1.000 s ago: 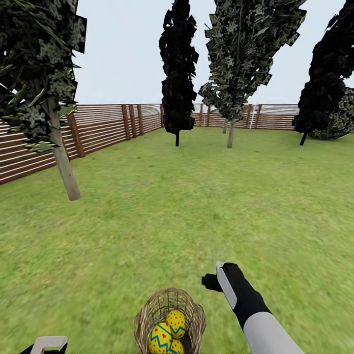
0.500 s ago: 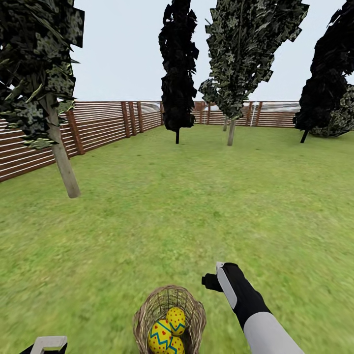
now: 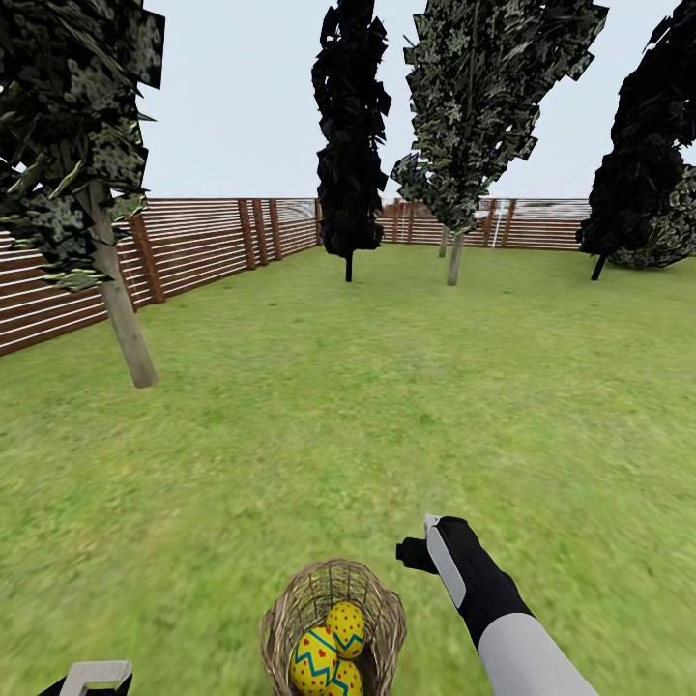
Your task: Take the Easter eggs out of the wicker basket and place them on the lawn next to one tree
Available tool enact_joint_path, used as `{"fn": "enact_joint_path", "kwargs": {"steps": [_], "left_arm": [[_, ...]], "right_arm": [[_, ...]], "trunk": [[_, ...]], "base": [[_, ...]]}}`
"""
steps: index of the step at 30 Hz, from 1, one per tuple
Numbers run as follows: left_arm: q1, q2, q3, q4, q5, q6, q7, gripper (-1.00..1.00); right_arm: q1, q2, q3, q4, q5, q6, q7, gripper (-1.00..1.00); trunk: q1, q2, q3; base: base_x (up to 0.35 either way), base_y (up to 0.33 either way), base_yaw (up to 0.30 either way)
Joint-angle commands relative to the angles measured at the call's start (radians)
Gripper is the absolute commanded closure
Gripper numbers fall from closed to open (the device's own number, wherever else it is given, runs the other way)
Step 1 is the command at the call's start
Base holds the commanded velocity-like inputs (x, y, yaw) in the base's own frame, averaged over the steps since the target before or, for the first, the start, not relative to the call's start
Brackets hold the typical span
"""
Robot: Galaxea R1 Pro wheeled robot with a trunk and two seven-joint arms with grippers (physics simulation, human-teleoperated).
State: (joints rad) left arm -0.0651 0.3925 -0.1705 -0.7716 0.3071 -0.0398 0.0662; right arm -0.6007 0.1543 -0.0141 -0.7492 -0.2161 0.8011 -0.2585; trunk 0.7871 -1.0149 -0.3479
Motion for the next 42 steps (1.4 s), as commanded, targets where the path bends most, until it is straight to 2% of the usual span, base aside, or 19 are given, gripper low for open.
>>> {"fn": "enact_joint_path", "kwargs": {"steps": [1,17,19,24,29,42], "left_arm": [[-0.001,0.002,-0.007,0.0,0.01,-0.005,0.007,-1.0],[-0.001,0.002,-0.007,0.001,0.01,-0.009,0.007,-1.0],[-0.001,0.002,-0.007,0.0,0.01,-0.01,0.008,-1.0],[-0.001,0.002,-0.007,0.0,0.01,-0.011,0.01,-1.0],[-0.001,0.002,-0.007,0.001,0.01,-0.011,0.01,-1.0],[-0.001,0.002,-0.007,0.002,0.01,-0.012,0.01,-1.0]], "right_arm": [[-0.001,0.001,-0.001,-0.001,-0.011,0.002,-0.008,-1.0],[-0.008,0.007,0.002,0.023,-0.009,0.001,-0.023,-1.0],[-0.022,0.009,0.002,0.039,-0.009,0.001,-0.036,-1.0],[-0.099,0.012,0.002,0.154,-0.011,0.001,-0.067,-1.0],[-0.154,0.013,0.002,0.206,-0.012,0.0,-0.075,-1.0],[-0.208,0.013,0.002,0.275,-0.012,0.0,-0.079,-1.0]], "trunk": [[0.004,-0.008,-0.004],[0.065,-0.12,-0.055],[0.073,-0.134,-0.061],[0.092,-0.169,-0.077],[0.111,-0.204,-0.092],[0.161,-0.295,-0.133]], "base": [[0.0,0.0,0.0],[0.0,0.0,0.0],[0.0,0.0,0.0],[0.0,0.0,0.0],[0.0,0.0,0.0],[0.0,0.0,0.0]]}}
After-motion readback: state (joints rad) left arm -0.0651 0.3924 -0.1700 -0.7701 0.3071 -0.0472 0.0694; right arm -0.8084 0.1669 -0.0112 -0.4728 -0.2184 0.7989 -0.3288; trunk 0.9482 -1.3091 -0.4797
